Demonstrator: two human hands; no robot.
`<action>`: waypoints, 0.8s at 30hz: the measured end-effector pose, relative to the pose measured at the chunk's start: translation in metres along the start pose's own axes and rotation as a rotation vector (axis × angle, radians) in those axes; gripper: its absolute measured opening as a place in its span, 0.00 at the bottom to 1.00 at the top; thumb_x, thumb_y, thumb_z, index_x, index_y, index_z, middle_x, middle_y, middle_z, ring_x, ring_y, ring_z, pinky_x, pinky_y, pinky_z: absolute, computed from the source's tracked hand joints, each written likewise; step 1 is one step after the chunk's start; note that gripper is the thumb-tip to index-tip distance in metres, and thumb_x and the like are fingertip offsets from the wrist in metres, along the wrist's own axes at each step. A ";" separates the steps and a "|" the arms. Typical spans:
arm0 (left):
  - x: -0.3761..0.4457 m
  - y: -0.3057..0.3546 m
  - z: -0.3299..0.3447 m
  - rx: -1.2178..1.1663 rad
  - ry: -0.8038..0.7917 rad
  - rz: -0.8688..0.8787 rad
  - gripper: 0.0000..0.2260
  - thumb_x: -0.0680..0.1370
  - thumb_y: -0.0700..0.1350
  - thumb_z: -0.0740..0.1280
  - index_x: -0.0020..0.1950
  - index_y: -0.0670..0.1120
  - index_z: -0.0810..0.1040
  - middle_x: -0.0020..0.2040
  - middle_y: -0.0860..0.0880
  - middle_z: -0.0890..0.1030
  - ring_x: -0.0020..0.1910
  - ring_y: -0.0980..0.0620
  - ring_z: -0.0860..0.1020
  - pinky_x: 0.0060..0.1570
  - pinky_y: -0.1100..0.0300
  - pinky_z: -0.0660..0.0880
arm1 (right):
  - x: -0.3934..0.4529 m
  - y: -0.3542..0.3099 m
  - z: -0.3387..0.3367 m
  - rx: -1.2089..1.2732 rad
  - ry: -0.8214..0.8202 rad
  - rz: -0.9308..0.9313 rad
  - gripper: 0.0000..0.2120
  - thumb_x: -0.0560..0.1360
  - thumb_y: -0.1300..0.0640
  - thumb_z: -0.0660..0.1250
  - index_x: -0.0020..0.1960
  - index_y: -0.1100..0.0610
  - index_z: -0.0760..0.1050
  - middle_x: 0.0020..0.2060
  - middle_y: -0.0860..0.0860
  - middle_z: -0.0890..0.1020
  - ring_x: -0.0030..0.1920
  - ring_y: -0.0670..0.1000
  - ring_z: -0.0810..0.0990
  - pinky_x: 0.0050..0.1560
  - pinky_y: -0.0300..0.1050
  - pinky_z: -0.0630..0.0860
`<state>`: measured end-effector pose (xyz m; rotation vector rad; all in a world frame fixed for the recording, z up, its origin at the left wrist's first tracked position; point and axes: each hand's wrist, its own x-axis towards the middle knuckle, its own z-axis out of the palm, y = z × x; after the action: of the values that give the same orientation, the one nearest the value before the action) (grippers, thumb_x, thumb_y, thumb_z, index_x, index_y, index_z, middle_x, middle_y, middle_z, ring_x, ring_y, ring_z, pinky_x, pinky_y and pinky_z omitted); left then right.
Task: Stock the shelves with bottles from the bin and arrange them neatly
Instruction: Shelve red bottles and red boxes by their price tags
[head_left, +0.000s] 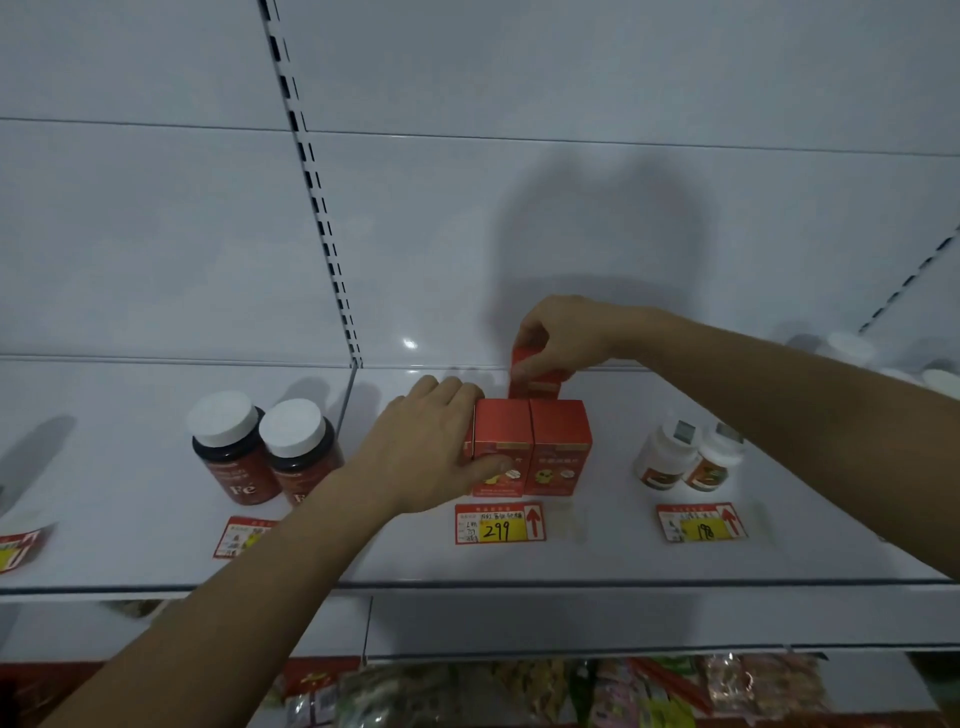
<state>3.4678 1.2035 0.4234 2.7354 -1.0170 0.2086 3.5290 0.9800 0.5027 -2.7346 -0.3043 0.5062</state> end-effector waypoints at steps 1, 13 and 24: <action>0.000 0.000 0.000 0.000 -0.002 -0.003 0.30 0.73 0.73 0.61 0.64 0.51 0.69 0.55 0.53 0.76 0.53 0.52 0.72 0.52 0.53 0.76 | 0.001 0.002 0.000 0.036 -0.015 0.007 0.17 0.77 0.48 0.73 0.60 0.58 0.80 0.52 0.53 0.84 0.46 0.52 0.85 0.45 0.45 0.85; 0.000 -0.002 0.001 0.007 -0.020 0.025 0.32 0.72 0.75 0.54 0.62 0.52 0.68 0.53 0.54 0.75 0.50 0.54 0.71 0.49 0.55 0.76 | 0.004 0.005 0.006 0.177 -0.109 0.088 0.14 0.85 0.61 0.56 0.65 0.60 0.76 0.58 0.57 0.80 0.54 0.55 0.83 0.54 0.54 0.84; 0.001 -0.002 0.001 0.038 -0.029 0.026 0.34 0.71 0.76 0.51 0.62 0.51 0.68 0.53 0.53 0.75 0.49 0.52 0.71 0.49 0.53 0.76 | -0.002 -0.001 0.009 0.275 -0.175 0.114 0.15 0.84 0.64 0.55 0.66 0.61 0.75 0.60 0.58 0.80 0.59 0.56 0.82 0.56 0.52 0.83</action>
<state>3.4701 1.2044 0.4222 2.7682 -1.0674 0.1950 3.5234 0.9826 0.4954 -2.4543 -0.1108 0.7612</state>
